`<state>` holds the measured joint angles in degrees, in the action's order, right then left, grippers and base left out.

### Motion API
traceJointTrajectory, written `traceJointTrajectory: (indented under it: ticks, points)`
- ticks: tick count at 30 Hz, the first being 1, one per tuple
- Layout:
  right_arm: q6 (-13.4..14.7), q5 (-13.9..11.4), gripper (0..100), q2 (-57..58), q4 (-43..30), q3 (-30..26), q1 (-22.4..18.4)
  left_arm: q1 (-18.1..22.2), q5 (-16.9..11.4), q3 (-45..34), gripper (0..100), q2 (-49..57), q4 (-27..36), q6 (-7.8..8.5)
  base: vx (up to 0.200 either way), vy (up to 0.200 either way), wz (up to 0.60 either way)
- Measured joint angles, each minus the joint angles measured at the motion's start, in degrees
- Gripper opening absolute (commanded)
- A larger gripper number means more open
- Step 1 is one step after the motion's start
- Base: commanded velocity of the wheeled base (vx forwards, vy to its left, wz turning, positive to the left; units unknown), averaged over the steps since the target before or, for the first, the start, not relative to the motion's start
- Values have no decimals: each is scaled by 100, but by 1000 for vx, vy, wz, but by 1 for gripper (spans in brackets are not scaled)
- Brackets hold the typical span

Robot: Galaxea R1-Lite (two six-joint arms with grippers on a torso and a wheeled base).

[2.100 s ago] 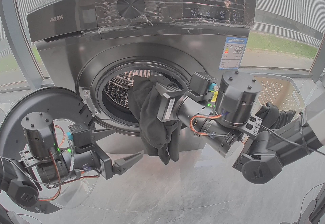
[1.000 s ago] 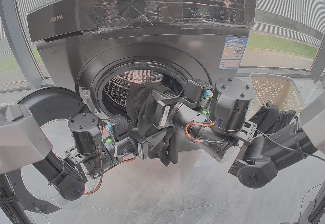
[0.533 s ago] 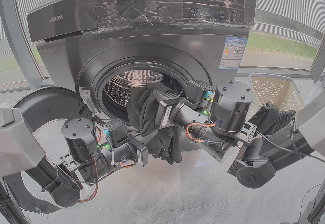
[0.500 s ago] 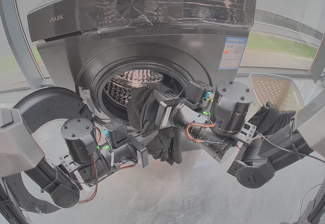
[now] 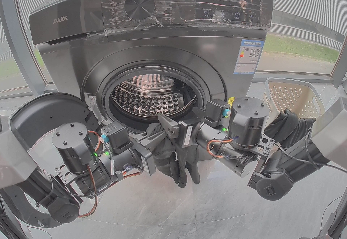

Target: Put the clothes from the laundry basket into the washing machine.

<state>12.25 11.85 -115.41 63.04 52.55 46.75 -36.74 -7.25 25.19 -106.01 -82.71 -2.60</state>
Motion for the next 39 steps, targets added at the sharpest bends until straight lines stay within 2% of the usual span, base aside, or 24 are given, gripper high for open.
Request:
traceJointTrajectory:
  ticks: [9, 16, 21, 35, 39]
  points:
    - [-273, 51, 100, 41, -22, -549, -519, 105, 143, 111, 0, 107, -17, -66, 0, 0, 0]
    - [-539, 38, 100, 30, 62, -1011, -729, 168, 307, 268, 0, 138, -17, -180, 0, 0, 0]
    - [-585, 7, 100, -6, 76, -1347, -745, 188, 413, 345, 0, 152, -24, -205, 0, 0, 0]
    - [-701, -74, 100, -249, 416, -1541, -642, 194, 425, 466, 0, 163, -33, -207, 0, 0, 0]
    - [-708, -233, 100, -304, 523, -1587, -560, 194, 425, 521, 0, 163, -33, -211, 0, 0, 0]
